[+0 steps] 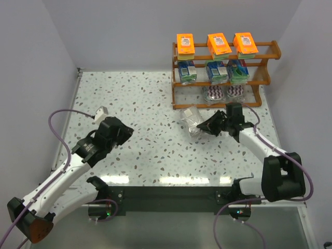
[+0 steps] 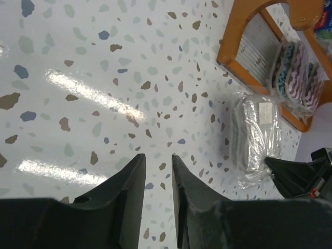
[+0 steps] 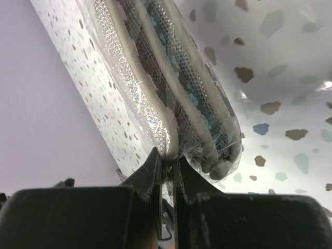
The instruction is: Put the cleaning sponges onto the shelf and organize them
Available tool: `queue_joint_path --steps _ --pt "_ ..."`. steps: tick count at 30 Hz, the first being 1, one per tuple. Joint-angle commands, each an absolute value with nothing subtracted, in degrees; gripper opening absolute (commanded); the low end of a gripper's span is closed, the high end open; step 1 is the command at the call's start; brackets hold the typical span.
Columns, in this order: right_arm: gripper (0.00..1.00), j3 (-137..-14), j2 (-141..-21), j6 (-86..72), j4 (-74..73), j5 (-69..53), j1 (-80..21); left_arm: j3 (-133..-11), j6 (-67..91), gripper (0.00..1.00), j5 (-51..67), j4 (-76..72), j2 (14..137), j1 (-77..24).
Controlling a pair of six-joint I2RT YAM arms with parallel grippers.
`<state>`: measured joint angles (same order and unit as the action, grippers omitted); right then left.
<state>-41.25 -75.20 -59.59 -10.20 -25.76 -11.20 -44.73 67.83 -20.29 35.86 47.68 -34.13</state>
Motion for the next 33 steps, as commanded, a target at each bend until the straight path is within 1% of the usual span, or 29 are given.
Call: queue_joint_path --steps 1,5,10,14,22,26,33 --pt "0.00 -44.29 -77.86 -57.57 -11.43 -29.62 -8.00 -44.39 66.97 0.32 -22.42 40.95 47.11 -33.84" --pt "0.00 -48.76 -82.42 -58.80 -8.44 -29.54 -6.42 -43.59 67.85 0.31 -21.27 41.04 46.50 -33.84" --pt "0.00 -50.62 -87.97 -63.98 -0.19 -32.43 -5.36 -44.38 68.03 0.30 -21.09 41.74 45.79 -33.84" --pt "0.00 -53.51 -91.22 -66.70 2.55 -32.26 -5.19 -44.30 68.11 0.30 -21.36 42.54 45.18 -33.84" --pt "0.00 -56.77 -99.91 -76.63 13.43 -28.31 -5.36 -43.42 68.03 0.30 -20.39 41.05 46.58 -33.84" --pt "0.00 -61.24 -104.49 -79.01 14.68 -26.46 -6.32 -43.42 67.94 0.30 -20.13 40.78 47.11 -33.84" --pt "0.00 -65.65 -109.94 -81.74 17.66 -22.59 -7.91 -42.98 68.03 0.30 -20.22 40.87 47.02 -33.75"
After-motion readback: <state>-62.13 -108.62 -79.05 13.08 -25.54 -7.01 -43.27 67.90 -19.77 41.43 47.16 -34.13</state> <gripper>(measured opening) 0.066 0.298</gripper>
